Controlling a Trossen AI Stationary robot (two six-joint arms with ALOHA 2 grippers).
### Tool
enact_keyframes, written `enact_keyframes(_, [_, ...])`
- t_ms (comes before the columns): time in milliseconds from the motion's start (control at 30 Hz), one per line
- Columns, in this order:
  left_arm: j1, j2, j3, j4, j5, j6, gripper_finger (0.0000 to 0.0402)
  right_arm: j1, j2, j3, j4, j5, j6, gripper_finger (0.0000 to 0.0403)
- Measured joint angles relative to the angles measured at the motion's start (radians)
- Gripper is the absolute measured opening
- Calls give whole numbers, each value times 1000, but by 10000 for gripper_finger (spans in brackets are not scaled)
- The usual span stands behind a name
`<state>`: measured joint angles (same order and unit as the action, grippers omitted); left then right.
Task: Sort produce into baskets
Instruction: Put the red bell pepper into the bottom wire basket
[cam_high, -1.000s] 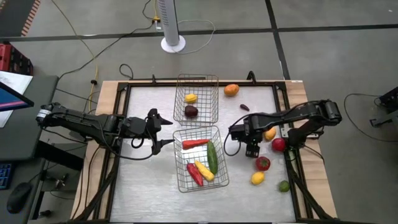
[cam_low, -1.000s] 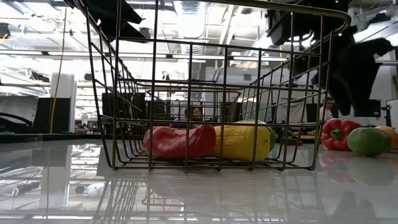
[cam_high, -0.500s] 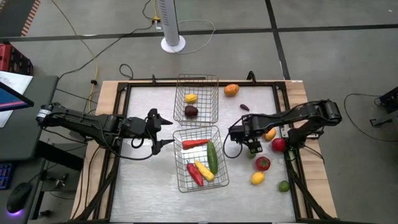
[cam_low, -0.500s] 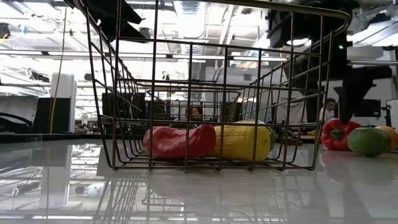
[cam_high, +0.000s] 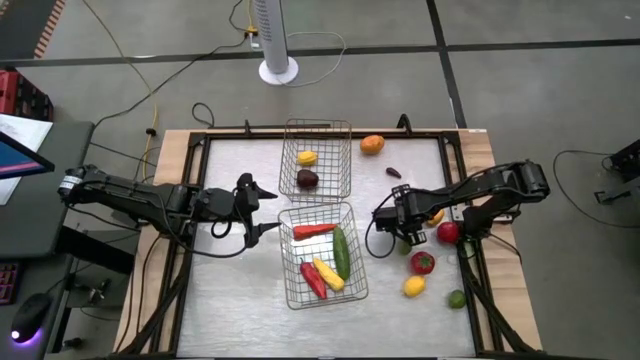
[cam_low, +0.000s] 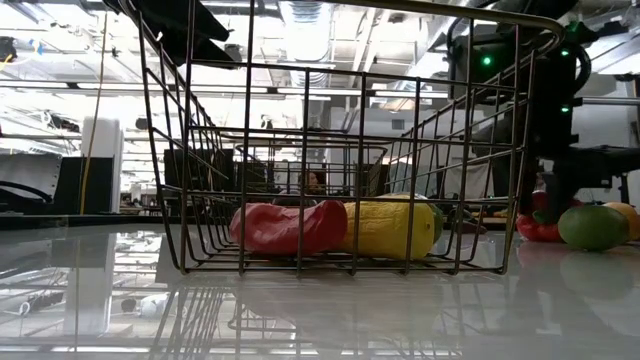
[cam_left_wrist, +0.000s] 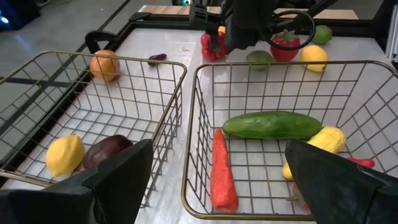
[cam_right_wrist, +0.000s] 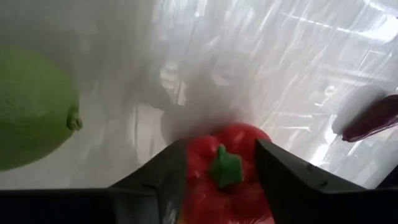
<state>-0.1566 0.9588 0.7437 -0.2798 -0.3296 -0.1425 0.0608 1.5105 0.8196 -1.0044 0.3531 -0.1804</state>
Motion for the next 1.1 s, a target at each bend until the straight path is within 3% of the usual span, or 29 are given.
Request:
enact_keyframes(433, [0,0,0,0,1,0,352,-15,0,0,-2,-2,-36,99])
enact_keyframes(733, [0,0,0,-1,9,0,352,-52,0,-77,43,-9,-38,76])
enact_keyframes(967, [0,0,0,-2,9,3,352,-48,0,-55,41,10,-39,17])
enact_keyframes(1100, [0,0,0,-2,9,3,352,-48,0,-20,19,16,-38,21])
